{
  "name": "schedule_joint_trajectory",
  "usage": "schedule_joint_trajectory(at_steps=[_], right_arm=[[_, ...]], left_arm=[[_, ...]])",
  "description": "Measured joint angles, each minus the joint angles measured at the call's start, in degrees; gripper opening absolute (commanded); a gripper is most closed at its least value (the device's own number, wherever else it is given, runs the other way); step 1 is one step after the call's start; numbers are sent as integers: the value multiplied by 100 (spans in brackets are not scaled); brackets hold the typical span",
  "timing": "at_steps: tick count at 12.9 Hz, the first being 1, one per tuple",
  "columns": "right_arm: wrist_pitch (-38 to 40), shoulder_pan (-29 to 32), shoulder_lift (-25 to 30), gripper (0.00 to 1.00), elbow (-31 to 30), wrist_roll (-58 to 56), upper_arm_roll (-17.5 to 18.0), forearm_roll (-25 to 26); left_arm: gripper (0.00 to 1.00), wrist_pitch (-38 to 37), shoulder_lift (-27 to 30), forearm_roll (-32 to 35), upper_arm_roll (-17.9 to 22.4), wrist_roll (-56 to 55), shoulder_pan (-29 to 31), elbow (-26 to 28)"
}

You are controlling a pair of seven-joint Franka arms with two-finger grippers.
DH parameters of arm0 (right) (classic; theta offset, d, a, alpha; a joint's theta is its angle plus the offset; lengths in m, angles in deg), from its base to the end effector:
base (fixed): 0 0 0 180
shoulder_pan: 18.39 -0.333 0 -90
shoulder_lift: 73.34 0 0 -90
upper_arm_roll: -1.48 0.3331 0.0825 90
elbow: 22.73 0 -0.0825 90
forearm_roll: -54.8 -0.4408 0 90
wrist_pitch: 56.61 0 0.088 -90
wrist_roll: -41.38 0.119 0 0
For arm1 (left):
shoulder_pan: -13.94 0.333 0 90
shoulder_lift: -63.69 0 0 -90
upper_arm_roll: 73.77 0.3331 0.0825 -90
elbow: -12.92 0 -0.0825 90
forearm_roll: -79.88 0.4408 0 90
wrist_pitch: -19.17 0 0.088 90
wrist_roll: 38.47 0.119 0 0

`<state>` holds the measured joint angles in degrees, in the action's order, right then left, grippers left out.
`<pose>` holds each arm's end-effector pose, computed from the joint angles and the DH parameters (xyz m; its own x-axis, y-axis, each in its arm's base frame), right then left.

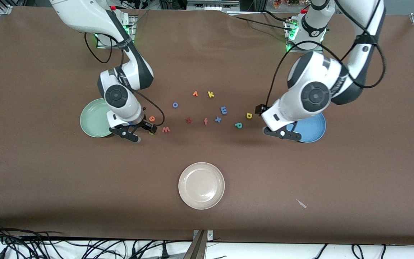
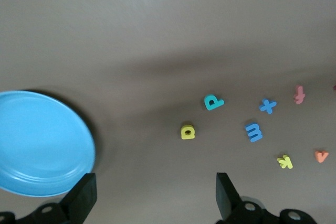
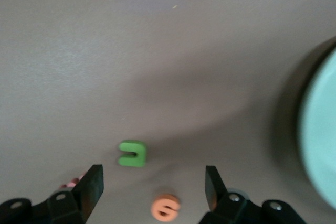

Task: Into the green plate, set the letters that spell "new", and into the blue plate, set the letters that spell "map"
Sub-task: 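Reach the right gripper to the green letter while the left gripper reaches letters, then lift the green u over the green plate while the left gripper approaches yellow d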

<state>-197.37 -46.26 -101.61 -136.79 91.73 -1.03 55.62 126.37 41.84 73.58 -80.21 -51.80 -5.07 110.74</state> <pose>0.5873 0.2782 0.1677 0.9131 -0.4077 0.0053 -0.4075 -0.9123 0.0398 0.6167 -0.2981 0.3321 0.9555 -0.1686 -0.2422 -0.1527 -0.9848 0.0833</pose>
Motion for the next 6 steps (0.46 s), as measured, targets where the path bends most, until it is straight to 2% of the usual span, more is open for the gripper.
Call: schedule_joint_trajectory(at_steps=[2, 3, 4, 6], right_arm=[[-294, -54, -165, 69, 0, 161, -1, 0], [-333, -51, -197, 69, 1, 168, -10, 0], [-357, -49, -223, 69, 1, 169, -18, 0], [-487, -48, -285, 68, 1, 170, -28, 0]], left_arm=[[99, 661, 85, 0, -84, -264, -91, 560], [95, 1157, 117, 0, -153, -388, -105, 868], [86, 1711, 129, 0, -215, -443, -113, 1205], [86, 2551, 129, 0, -297, -477, -126, 1791]])
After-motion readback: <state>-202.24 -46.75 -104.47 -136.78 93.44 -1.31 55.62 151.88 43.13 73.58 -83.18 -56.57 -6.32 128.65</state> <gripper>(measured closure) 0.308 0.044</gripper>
